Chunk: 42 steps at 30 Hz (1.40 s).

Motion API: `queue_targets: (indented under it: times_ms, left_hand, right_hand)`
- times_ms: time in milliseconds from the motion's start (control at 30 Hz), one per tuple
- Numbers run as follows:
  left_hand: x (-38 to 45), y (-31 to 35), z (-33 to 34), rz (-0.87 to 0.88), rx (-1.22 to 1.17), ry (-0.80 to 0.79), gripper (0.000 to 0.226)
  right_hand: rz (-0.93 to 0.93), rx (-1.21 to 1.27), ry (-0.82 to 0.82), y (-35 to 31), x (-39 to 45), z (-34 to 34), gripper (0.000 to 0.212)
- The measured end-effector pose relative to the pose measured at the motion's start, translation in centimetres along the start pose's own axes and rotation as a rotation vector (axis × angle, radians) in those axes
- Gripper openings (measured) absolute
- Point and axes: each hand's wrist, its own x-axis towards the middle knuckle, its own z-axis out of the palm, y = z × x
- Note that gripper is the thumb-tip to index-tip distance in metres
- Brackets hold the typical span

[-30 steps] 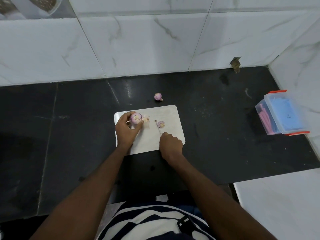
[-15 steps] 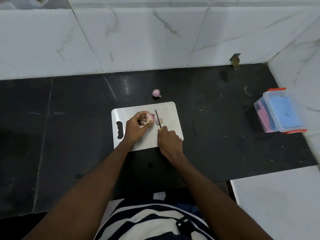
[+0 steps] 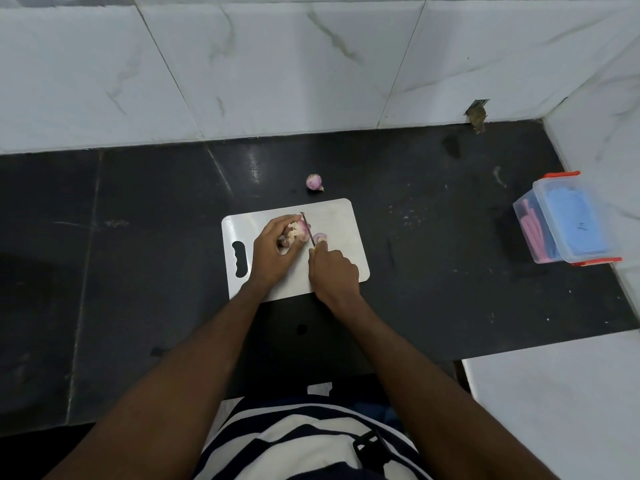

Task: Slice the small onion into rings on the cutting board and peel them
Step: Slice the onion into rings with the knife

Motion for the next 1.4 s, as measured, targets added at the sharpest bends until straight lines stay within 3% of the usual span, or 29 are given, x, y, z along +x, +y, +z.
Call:
queue_targets:
  times_ms: [233,533,900,1133,1400]
  left_hand:
    - [0.3,-0.6,0.4,-0.080,-0.007,-0.001,0.041]
    - [0.2,-1.2,0.6,-0.054,0.004,0.006,0.051]
    - [0.1,-1.0,0.6,-0.008,0.014,0.006,0.039]
    - [0.2,-1.1,0.3,0.000,0.032,0.009,0.042]
    - [0.5,-1.1,0.3,-0.008,0.047,0.006,0.038]
  right_hand:
    - [0.028,0.010,-0.022,-0.5,0.6,0.2,0.053]
    - [0.065,0.034,-0.026,-0.8,0.6,0.4,0.049]
    - [0.077,0.034,-0.057,-1.2,0.5,0.0,0.051]
    - [0.062,0.012,-0.102,-1.8,2.2,-0.8,0.032]
    - [0.056,0.022,-0.134,-1.1,2.2,-0.7,0.039]
